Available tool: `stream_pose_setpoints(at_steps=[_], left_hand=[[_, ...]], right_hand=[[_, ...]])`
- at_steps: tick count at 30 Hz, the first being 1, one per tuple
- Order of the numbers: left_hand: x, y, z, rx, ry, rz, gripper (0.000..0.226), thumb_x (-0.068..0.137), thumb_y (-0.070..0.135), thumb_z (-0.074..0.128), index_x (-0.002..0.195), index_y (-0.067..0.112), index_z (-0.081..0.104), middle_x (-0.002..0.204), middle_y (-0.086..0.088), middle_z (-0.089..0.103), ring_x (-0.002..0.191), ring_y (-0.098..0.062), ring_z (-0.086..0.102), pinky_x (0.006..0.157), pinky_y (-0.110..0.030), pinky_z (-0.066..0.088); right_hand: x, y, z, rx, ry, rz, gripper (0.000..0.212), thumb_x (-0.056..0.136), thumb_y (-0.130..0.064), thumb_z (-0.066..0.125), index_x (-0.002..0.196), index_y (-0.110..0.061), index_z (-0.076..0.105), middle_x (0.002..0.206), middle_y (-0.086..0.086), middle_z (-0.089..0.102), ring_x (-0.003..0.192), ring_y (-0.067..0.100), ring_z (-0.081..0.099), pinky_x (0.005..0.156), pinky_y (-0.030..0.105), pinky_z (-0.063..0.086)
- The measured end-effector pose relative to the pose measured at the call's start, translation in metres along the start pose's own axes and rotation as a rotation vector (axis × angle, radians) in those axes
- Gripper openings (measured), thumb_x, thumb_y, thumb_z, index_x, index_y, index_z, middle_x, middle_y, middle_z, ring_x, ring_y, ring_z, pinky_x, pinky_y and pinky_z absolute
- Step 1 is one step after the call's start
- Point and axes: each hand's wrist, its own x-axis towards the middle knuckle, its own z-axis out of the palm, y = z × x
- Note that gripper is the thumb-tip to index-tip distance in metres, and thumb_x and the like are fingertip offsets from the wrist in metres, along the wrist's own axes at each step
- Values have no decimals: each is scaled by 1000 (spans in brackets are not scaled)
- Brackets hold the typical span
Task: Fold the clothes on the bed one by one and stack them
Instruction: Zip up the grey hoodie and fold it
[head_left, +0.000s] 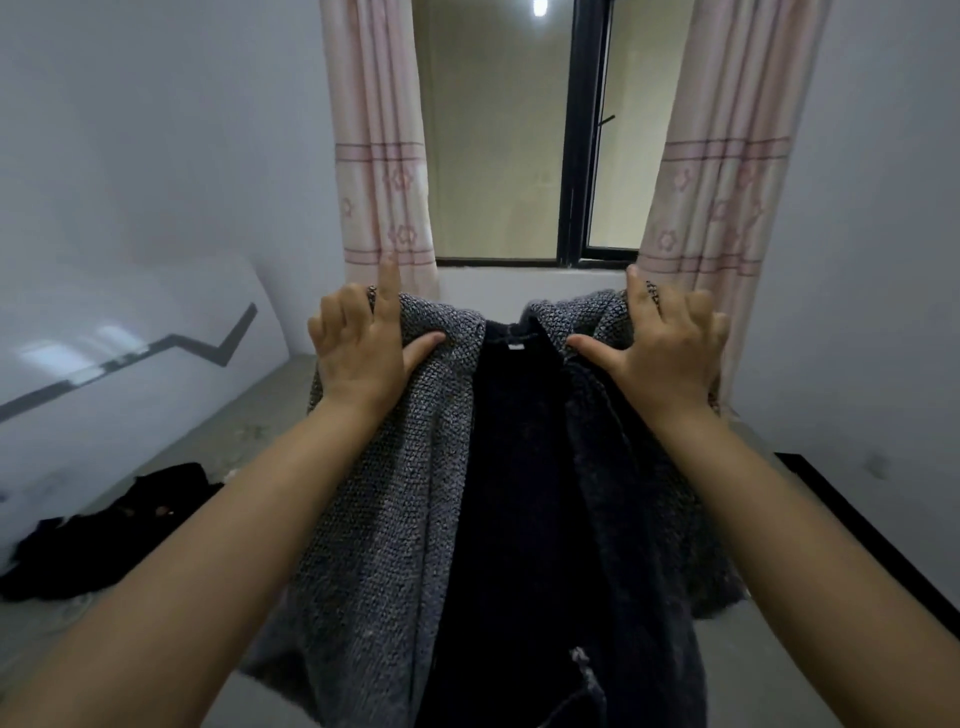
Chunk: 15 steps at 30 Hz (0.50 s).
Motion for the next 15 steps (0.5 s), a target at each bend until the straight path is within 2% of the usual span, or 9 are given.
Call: stream_pose_setpoints(at_steps=[2, 5, 7, 9, 11, 13, 15], left_hand=[[-4, -7, 12, -1, -14, -25, 90, 80, 51, 58, 146, 9, 14, 120, -27, 39, 109, -38, 37, 90, -46, 27], [-7, -26, 52, 43, -9, -20, 90, 74, 47, 66, 141, 3, 28, 104, -30, 47, 94, -41, 47, 79, -48, 36], [-6, -42, 86, 99, 25, 35, 90, 64, 47, 72, 131, -4, 42, 84, -29, 51, 73, -40, 51, 64, -45, 42], [-2, -60, 128, 102, 11, 61, 90, 58, 45, 78, 125, -7, 48, 75, -27, 50, 63, -37, 50, 58, -42, 43], [6, -80, 177, 115, -16, 73, 92, 53, 42, 82, 122, -9, 50, 72, -25, 49, 59, -35, 49, 56, -39, 42], [21, -96, 232, 159, -63, 72, 92, 53, 43, 82, 122, -9, 50, 72, -24, 49, 59, -33, 49, 56, -36, 41], [44, -105, 286, 199, -205, 54, 91, 67, 47, 72, 135, -4, 37, 88, -26, 50, 75, -35, 50, 65, -38, 40]], right_hand=[[-9, -6, 14, -4, -66, -7, 81, 65, -69, 39, 105, -5, 66, 75, 10, 62, 77, 23, 35, 57, 31, 44], [-27, -13, 52, -17, -128, -30, 80, 66, -69, 38, 106, -6, 66, 76, 9, 63, 71, 26, 53, 59, 35, 47], [-42, -18, 86, -20, -141, -30, 80, 66, -69, 38, 106, -6, 66, 77, 8, 63, 76, 24, 44, 59, 35, 47], [-60, -25, 130, 15, -164, -33, 79, 67, -69, 40, 107, -5, 65, 76, 9, 62, 77, 22, 34, 58, 30, 43], [-75, -30, 179, 19, -224, -33, 79, 67, -69, 40, 107, -5, 65, 73, 9, 61, 75, 21, 33, 56, 26, 37], [-87, -34, 238, 1, -320, -50, 80, 67, -70, 37, 106, -6, 65, 69, 7, 59, 71, 22, 40, 55, 24, 27], [-95, -41, 305, -9, -444, -48, 79, 67, -69, 36, 105, -6, 66, 68, 6, 58, 63, 22, 51, 56, 24, 24]])
